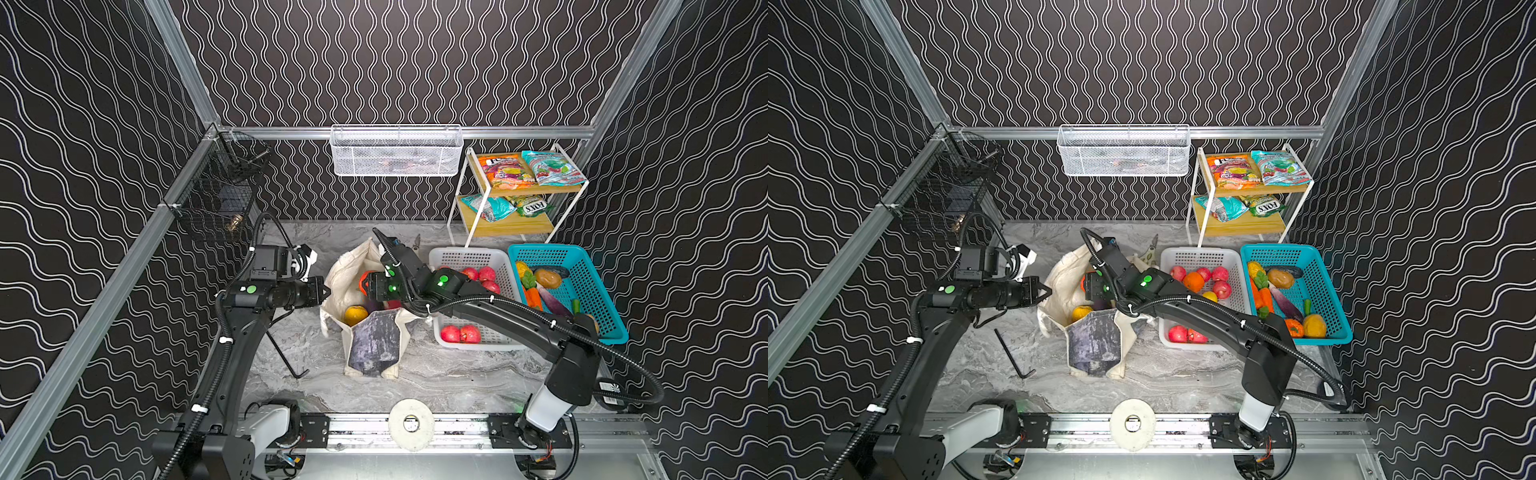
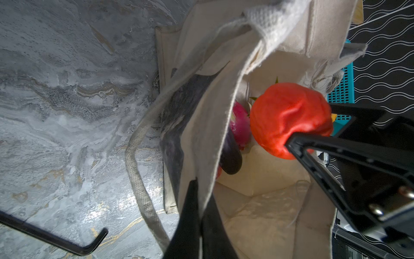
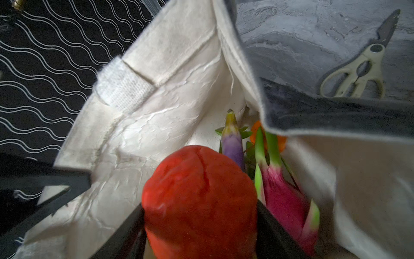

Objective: Place the food into the grocery bag and tie it
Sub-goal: 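Lower the tomato into the bag and open the right gripper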

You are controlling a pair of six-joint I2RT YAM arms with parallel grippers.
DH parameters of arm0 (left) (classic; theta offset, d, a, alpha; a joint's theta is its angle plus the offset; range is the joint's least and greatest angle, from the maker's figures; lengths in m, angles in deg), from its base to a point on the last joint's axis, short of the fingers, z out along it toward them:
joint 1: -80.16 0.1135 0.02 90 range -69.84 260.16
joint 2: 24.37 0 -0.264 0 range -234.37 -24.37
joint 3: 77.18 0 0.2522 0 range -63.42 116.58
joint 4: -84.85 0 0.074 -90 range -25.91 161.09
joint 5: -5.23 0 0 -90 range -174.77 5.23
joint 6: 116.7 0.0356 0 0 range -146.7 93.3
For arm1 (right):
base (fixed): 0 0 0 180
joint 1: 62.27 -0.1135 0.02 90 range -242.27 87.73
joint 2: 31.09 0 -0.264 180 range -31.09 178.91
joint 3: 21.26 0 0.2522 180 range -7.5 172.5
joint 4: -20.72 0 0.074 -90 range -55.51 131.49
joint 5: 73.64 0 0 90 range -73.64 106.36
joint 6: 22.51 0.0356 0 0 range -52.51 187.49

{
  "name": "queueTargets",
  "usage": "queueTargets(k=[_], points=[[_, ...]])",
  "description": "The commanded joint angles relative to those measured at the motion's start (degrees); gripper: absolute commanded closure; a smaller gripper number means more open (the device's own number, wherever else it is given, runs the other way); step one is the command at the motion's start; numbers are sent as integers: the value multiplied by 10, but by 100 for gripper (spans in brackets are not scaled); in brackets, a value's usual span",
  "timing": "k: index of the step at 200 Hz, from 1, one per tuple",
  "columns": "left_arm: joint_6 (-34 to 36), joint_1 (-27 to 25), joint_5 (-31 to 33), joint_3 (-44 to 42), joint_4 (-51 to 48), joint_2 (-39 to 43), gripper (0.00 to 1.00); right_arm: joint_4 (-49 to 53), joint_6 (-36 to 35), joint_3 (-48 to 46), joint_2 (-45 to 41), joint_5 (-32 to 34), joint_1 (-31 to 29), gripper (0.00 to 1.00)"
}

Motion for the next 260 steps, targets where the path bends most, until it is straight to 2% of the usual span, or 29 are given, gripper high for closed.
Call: queueTargets(k=[1,80,152,219,260], points=[[-4,1,-7,4,9,0,100,4,-2,1,12,-19,-1,32],[-8,1,-11,1,17,-2,100,4,4,-13,76,-43,-2,30],[-4,1,-12,-1,22,-10,100,4,-7,-12,127,-29,-1,26],[1,1,-16,-4,25,-10,100,28,-23,5,140,-14,0,16],[6,1,-11,-3,19,-10,100,29,-35,2,125,-1,0,5]])
